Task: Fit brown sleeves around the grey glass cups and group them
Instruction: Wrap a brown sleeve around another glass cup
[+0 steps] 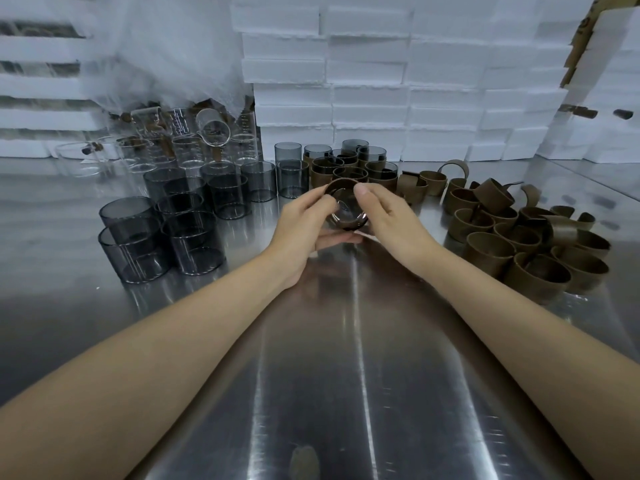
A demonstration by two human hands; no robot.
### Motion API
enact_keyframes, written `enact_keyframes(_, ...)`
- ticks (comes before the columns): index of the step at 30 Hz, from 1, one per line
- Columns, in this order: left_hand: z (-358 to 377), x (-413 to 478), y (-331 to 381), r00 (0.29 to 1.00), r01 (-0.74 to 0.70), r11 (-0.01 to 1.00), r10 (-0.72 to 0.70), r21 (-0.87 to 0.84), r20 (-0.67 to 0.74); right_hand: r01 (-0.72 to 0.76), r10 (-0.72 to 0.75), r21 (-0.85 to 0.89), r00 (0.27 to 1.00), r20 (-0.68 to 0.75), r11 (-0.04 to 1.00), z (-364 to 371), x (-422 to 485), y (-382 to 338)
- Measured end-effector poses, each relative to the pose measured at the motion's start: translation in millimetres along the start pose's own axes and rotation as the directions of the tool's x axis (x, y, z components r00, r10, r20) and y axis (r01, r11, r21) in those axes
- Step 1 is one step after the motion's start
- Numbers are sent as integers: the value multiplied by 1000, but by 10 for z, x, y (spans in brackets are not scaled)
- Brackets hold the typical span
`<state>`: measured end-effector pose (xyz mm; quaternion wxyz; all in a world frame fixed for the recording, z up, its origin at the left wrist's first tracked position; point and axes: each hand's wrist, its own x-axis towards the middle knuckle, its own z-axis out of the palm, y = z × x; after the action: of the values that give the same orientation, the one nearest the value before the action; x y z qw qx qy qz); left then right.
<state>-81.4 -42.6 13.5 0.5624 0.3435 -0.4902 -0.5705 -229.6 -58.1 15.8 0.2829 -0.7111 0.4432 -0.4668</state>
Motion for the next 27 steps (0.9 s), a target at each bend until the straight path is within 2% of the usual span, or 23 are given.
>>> enact_keyframes(5, -8, 2, -4, 1000, -10, 999, 10, 48, -8, -139, 126, 206, 989, 79, 969, 17, -13, -16)
enact_keyframes(7, 8, -3, -4, 1000, -13, 998, 13, 61, 0, -140, 128, 212, 989, 67, 967, -27, -17, -28)
enact_keyframes(11, 23, -17, -11, 1000, -21, 997, 21, 74, 4, -13, 15, -64, 1000, 23, 998, -51, -21, -9)
enact_keyframes(15, 19, -25, -5, 999, -36, 995, 36, 93, -4, 85, -68, -377, 996, 60, 922, -100, 13, 0)
enact_keyframes(21, 36, -44, 6, 999, -53, 989, 53, 138, -2, 128, -79, -483, 990, 120, 866, -148, 11, -38)
enact_keyframes(27, 41, -49, -3, 997, -70, 986, 66, 151, 31, 195, -144, -482, 979, 142, 854, -183, 10, -46)
